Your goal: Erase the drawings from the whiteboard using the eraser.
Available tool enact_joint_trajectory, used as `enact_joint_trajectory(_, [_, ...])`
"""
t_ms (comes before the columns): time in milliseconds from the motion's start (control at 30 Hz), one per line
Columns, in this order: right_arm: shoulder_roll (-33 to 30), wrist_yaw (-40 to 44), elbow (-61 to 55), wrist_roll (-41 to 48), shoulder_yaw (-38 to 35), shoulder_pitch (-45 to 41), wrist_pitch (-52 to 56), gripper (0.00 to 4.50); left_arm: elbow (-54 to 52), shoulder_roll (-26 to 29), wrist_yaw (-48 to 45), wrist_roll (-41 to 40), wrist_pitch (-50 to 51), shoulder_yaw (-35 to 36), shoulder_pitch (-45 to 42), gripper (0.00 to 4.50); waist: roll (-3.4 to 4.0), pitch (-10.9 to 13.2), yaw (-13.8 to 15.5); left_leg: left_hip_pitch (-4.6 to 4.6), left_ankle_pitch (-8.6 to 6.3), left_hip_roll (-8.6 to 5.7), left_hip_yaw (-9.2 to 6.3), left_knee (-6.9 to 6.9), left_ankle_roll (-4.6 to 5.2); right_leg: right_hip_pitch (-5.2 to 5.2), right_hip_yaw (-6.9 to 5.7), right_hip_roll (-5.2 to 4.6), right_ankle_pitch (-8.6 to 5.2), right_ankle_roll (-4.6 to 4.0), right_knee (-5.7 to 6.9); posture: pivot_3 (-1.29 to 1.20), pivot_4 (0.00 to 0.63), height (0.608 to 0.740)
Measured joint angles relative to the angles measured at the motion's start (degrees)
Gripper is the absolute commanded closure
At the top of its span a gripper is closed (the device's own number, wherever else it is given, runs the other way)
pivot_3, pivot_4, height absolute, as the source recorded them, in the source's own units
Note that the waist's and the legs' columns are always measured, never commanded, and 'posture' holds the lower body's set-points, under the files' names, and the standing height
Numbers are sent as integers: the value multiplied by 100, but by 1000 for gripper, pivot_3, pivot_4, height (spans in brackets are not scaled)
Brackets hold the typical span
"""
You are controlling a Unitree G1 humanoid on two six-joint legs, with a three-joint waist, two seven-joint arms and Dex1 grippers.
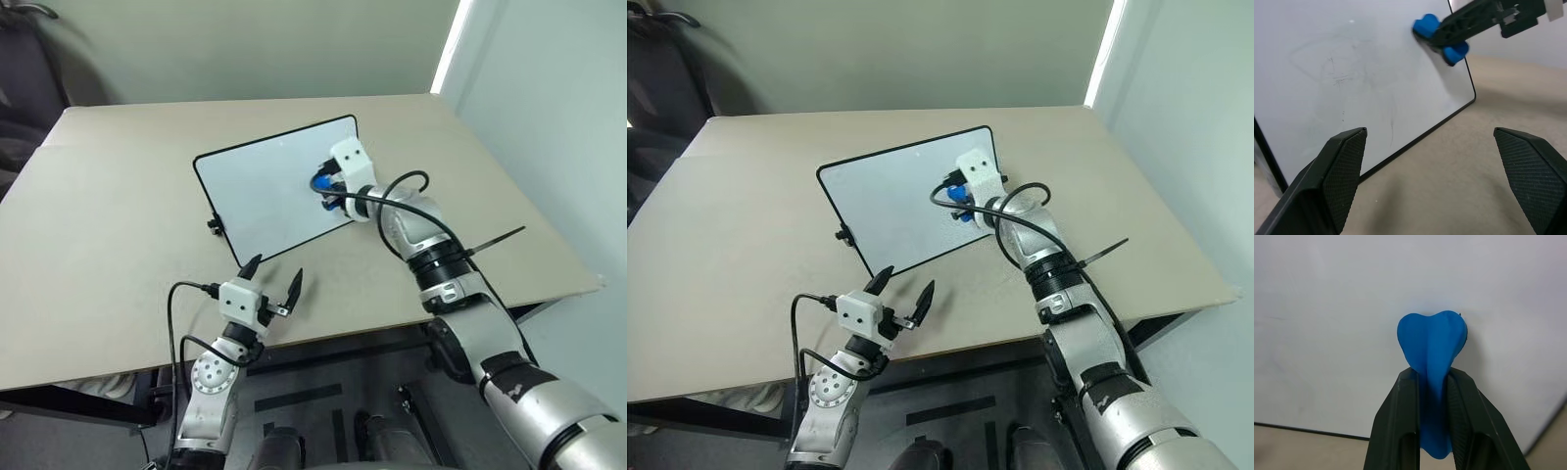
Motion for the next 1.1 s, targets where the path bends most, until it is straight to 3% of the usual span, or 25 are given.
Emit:
enact_joint_trajectory(300, [-91, -71, -134, -2, -60, 83, 122, 3789, 4, 11, -25, 0, 5, -5, -66, 0, -4, -2, -1, -2, 12, 4, 0, -5, 19, 1, -8, 6, 1, 1, -1, 0, 150, 740])
enact_joint_trajectory(633, [-448, -287, -2369, 117, -389, 1145, 909, 3789, 75, 27, -42, 6, 24, -24, -160, 0, -5, -4, 42, 3, 9, -3, -1, 14, 48, 18, -13, 1, -1, -3, -5, 0, 150, 740])
enact_joint_trajectory(800, [-845, -480, -2771, 179, -862, 1903, 1339, 3789, 142, -5, -32, 22, 23, -49, -161, 0, -7, -5, 47, 6, 6, -5, 1, 42, 58, 34, -9, 0, -1, -3, -10, 0, 150, 740])
enact_joint_trajectory(967, [-1152, -548, -2757, 177, -938, 2389, 1592, 3789, 213, -53, -23, 33, 19, -57, -164, 0, 1, -1, 32, 9, 10, -4, 3, 40, 58, 34, -4, 2, 6, 26, -6, 0, 150, 740])
enact_joint_trajectory(1067, [-1180, -561, -2749, 182, -939, 2433, 1598, 3789, 223, -54, -27, 35, 18, -83, -179, 0, 1, -1, 5, 14, 12, -4, 3, 40, 61, 34, -3, 4, 26, 90, -12, 0, 150, 740])
enact_joint_trajectory(1100, [-1181, -562, -2749, 185, -939, 2433, 1590, 3584, 223, -54, -28, 35, 18, -88, -185, 0, 1, -1, 3, 17, 12, -4, 2, 39, 61, 34, -3, 4, 27, 96, -13, 0, 150, 740])
